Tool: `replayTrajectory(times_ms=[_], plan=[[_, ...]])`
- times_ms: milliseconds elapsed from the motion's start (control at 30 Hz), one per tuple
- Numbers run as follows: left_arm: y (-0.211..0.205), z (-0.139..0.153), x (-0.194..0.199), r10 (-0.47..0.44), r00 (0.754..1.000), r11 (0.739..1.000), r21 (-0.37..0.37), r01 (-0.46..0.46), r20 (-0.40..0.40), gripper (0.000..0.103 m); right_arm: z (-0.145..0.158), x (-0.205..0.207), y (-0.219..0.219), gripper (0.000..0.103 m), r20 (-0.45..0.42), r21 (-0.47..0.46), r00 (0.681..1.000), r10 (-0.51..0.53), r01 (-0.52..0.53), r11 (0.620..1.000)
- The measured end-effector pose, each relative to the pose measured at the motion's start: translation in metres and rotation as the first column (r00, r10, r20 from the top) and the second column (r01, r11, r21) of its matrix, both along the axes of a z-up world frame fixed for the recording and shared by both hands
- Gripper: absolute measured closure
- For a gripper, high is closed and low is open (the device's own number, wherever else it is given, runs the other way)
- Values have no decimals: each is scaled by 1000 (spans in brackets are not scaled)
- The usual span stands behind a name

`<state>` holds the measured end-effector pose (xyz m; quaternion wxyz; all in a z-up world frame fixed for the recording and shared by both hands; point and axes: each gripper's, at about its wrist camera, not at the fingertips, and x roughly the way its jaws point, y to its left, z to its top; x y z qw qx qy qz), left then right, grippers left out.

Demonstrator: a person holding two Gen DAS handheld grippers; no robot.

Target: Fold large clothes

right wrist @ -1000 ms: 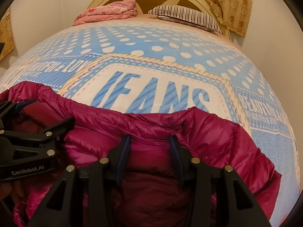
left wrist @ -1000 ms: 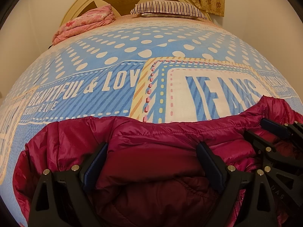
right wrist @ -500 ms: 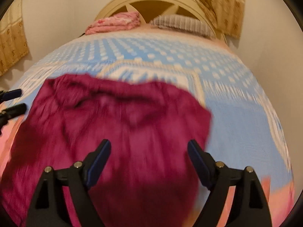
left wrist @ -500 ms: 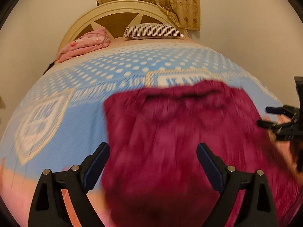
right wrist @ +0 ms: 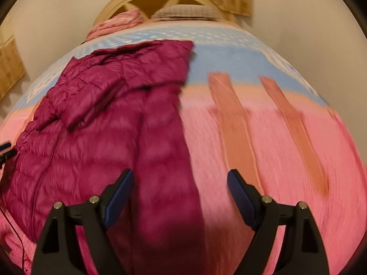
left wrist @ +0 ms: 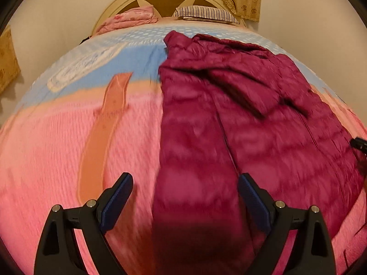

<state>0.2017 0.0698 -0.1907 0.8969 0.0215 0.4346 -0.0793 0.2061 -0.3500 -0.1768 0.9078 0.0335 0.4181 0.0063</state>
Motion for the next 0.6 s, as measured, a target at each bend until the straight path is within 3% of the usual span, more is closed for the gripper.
replayTrajectory(times_ms=[200,300,367,467,533,600], plan=[[8,-15,-27,-3,1000,993,-115,-1,-29,10,-10,-44,-3,20,2,74,1000,-9,9,997],[9,-16,-31,-9,1000,989,-150,5,-27,10,-13,-54,1,39,7,105,1000,6,-7,994],[8,-18,-36,-20,1000,987,-158,16,-24,11,-12,-57,6,60,12,133,1000,28,-29,991],[8,-16,-43,-16,1000,989,-144,17,2,26,-16,-60,10,80,21,162,999,46,-49,986],[13,-12,-47,-10,1000,990,-138,12,14,42,-16,-62,13,85,32,190,998,53,-58,980],[20,-8,-51,-7,1000,992,-127,10,27,69,-16,-67,16,88,40,196,998,57,-63,979]])
